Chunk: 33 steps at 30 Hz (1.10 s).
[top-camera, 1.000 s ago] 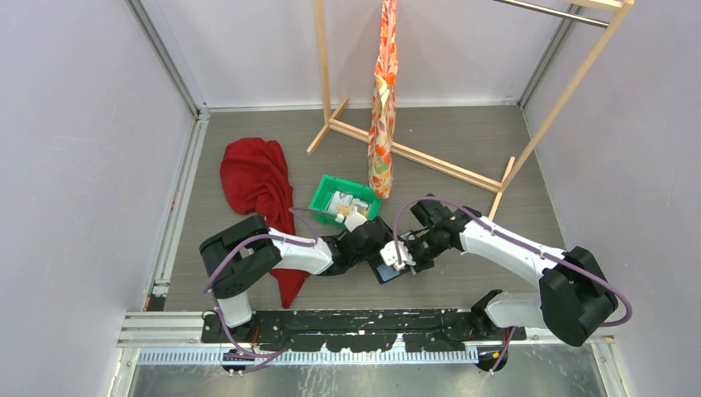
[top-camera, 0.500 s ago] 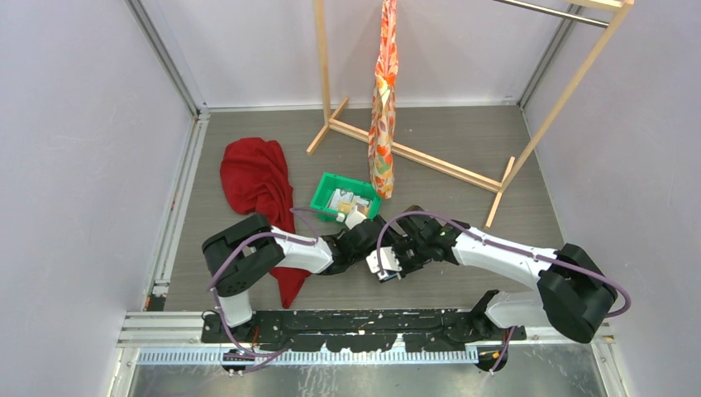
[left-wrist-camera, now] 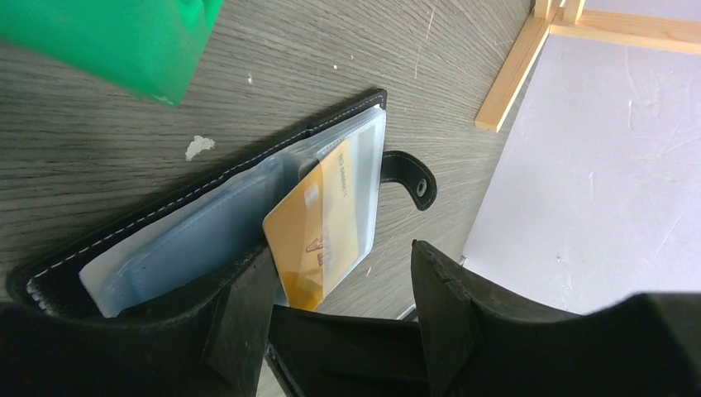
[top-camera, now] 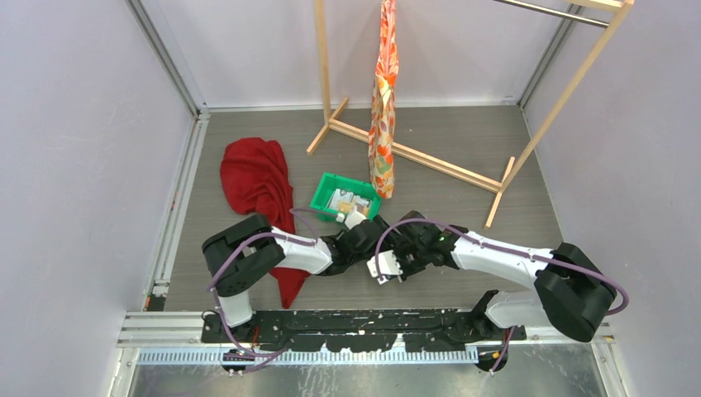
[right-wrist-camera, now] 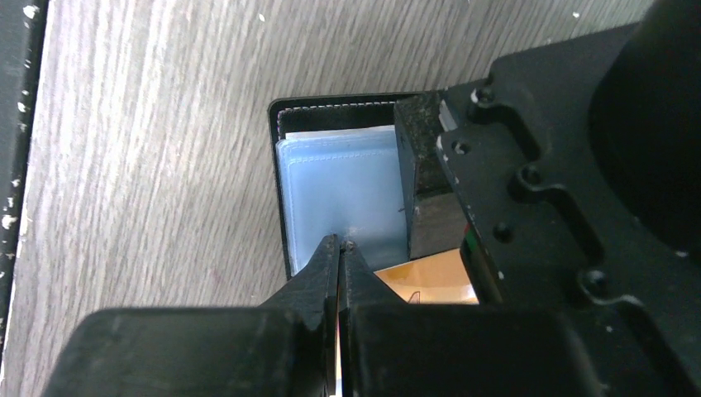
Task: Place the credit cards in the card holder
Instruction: Insert the credit card into the card holder.
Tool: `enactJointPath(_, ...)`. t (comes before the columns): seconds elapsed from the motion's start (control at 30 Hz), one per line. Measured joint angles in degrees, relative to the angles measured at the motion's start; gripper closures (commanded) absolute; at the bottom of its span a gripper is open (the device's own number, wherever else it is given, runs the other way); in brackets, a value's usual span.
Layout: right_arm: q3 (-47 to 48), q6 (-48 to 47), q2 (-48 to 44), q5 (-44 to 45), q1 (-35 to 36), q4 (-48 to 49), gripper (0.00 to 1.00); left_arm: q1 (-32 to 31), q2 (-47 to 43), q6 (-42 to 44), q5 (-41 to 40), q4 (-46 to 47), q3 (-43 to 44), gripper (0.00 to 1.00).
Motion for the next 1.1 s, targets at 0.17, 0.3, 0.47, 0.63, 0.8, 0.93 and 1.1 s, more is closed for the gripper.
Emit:
enactJointPath(0.17,0.0,0.5,-0.3,2.2,-1.3,-0.7,0.98,0.0,0.0,0.0,0.0,0.9,-0.4,0.39)
enactJointPath(0.3,0.9,0.4,-0.8,1.5,-3.8,-4.3,0.89,0.1,0.0,0.0,0.0,1.0,-0.5,0.39)
enactJointPath(0.47,9.0,-1.7,-1.0,-7.9,-8.5,-18.7,0.83,0.1,-0.1,0.4,0.1,0.9,-0.4,0.39)
enactJointPath(0.63,17.0,-3.3,-1.8,-18.9,-18.4,-32.2,0.82,0.4,-1.3,1.1,1.1,-1.4,-0.4,0.4)
enactJointPath(0.8,19.9,5.2,0.0,-23.4,-33.1,-33.3,0.94,0.3,-4.1,3.6,1.2,-6.6,-0.5,0.5)
enactJointPath(0.93,20.5,16.8,7.2,-20.8,-37.9,-29.5,0.99,-0.2,-7.8,5.7,0.8,-11.5,-0.5,0.91)
enactJointPath(1.1,21.8,28.3,18.2,-13.6,-38.2,-25.3,0.99,-2.0,-10.8,8.2,0.5,-16.5,0.0,1.0)
